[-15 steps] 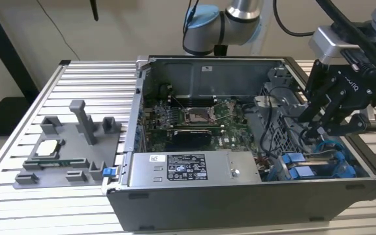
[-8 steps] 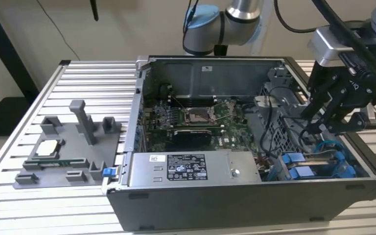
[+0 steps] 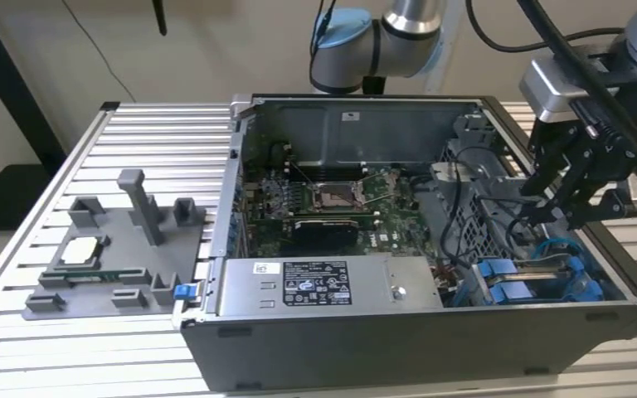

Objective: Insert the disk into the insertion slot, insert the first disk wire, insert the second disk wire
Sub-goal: 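Insert the first disk wire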

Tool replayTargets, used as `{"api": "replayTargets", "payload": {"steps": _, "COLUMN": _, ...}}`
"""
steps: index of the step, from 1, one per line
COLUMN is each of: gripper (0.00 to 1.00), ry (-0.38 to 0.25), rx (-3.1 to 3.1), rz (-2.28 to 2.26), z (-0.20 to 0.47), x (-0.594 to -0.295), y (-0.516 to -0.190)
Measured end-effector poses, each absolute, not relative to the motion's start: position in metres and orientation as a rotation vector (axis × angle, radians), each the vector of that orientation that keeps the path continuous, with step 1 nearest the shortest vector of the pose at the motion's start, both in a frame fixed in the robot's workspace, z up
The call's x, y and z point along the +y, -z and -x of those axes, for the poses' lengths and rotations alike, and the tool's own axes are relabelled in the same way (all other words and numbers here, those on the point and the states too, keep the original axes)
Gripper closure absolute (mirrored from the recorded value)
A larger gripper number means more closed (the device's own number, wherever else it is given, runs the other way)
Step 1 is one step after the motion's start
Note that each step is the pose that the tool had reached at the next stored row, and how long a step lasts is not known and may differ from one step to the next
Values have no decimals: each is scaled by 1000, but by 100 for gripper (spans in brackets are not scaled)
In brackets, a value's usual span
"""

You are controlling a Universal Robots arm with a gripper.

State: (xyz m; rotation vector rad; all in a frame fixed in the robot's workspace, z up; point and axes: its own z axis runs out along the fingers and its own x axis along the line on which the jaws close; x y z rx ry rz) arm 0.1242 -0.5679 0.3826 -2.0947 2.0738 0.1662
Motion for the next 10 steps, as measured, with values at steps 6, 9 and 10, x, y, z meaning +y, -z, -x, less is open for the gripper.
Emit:
{"api": "replayTargets", "payload": {"steps": 6, "gripper": 0, "ry": -158, "rx": 2069, "rz": 2092, "z": -119, "x": -570, "y": -385}}
{"api": "replayTargets", "payload": {"steps": 9, "gripper": 0, "ry": -154, "rx": 2068, "rz": 2090, "z": -118, "x": -572, "y": -385}}
{"api": "replayTargets", "payload": {"steps": 10, "gripper": 0, "ry": -153, "rx": 2069, "rz": 2088, "z": -117, "x": -572, "y": -384}}
